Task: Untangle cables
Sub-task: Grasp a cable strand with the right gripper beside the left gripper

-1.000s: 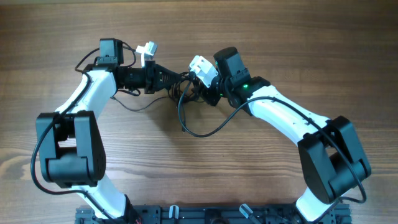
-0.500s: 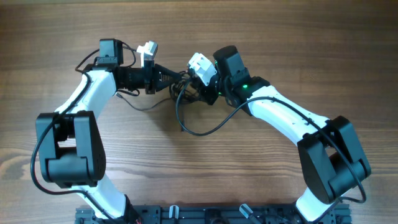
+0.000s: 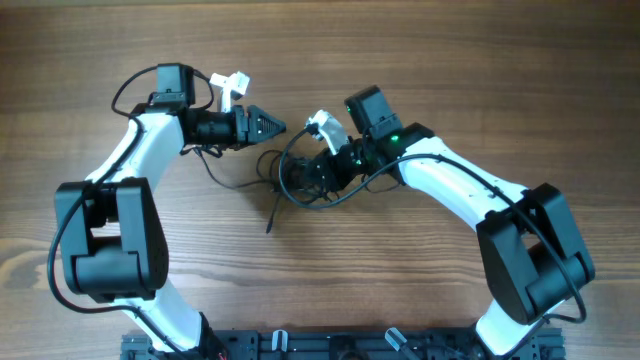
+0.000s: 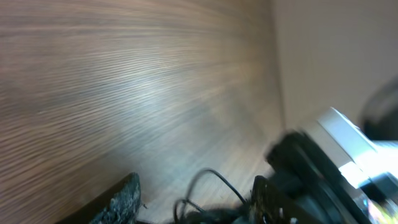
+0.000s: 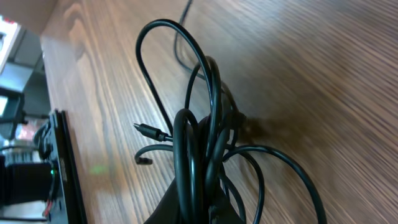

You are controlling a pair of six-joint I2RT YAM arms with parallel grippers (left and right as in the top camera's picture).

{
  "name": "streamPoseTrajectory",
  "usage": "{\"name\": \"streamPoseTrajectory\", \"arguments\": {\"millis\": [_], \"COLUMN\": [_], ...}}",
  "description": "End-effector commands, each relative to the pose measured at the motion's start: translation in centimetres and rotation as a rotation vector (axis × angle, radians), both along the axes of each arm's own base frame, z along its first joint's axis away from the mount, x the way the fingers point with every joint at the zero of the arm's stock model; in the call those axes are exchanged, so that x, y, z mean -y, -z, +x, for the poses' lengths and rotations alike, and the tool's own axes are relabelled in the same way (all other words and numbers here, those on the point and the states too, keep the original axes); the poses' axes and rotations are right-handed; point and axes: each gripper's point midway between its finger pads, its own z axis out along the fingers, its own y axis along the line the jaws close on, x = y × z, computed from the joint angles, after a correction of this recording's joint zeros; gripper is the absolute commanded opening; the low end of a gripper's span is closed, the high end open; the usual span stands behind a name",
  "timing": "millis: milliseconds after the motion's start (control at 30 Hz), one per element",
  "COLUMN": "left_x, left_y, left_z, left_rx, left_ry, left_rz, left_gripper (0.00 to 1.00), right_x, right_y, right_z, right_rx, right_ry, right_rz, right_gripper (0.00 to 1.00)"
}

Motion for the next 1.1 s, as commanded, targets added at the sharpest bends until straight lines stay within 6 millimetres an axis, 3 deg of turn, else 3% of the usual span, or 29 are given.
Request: {"name": "streamPoseTrajectory", "arguments": {"millis": [0, 133, 200, 267, 367, 400, 433, 500, 533, 600, 700, 800, 867, 1067], "left_x": [1.1, 3.3, 4.3, 5.7, 5.7, 5.4, 5.3, 5.1, 4.8, 4.4, 3.7, 3.6, 3.6, 3.8], "left_y": [-3.0, -1.4, 0.7, 1.4, 2.4, 2.6, 2.7, 2.8, 2.8, 2.8, 2.9, 2.9, 2.9, 2.7], "left_z": [-1.5, -3.8, -4.5, -5.3, -5.4, -5.3, -5.3, -5.4, -5.3, -5.3, -5.5, -6.0, -6.0, -4.9], "left_rx": [0.189, 0.225, 0.224, 0.252, 0.250, 0.243, 0.238, 0.226, 0.221, 0.211, 0.180, 0.150, 0.148, 0.084], "left_ry": [0.157, 0.283, 0.347, 0.413, 0.427, 0.425, 0.423, 0.418, 0.410, 0.402, 0.384, 0.386, 0.384, 0.299], "left_rz": [-0.174, -0.093, 0.044, 0.088, 0.154, 0.173, 0.180, 0.184, 0.184, 0.184, 0.183, 0.180, 0.180, 0.165], "left_gripper": [0.49, 0.41, 0.42, 0.44, 0.50, 0.43, 0.25, 0.11, 0.08, 0.04, 0.04, 0.04, 0.04, 0.04], "right_x": [1.3, 1.5, 0.7, 0.5, 0.0, -0.1, -0.1, 0.1, 0.2, 0.8, 1.7, 0.8, 0.3, 0.4], "right_y": [0.7, 0.6, -0.5, -0.7, -1.5, -1.6, -1.6, -1.5, -1.3, -0.5, 0.6, -1.0, -2.0, -1.9], "right_z": [1.2, 1.2, 0.3, 0.1, -0.7, -0.8, -0.8, -0.6, -0.4, 0.4, 1.9, 2.3, 2.7, 2.2], "right_rx": [-0.069, -0.080, -0.119, -0.126, -0.121, -0.119, -0.118, -0.100, -0.085, -0.053, 0.005, 0.038, 0.077, 0.264], "right_ry": [0.101, 0.102, 0.051, 0.039, -0.024, -0.033, -0.033, -0.033, -0.030, 0.006, 0.064, 0.033, 0.018, -0.148], "right_rz": [-0.019, -0.011, 0.065, 0.081, 0.135, 0.143, 0.142, 0.134, 0.122, 0.065, -0.018, 0.070, 0.112, 0.096], "right_gripper": [0.04, 0.04, 0.04, 0.04, 0.04, 0.04, 0.04, 0.04, 0.08, 0.24, 0.40, 0.50, 0.44, 0.27]}}
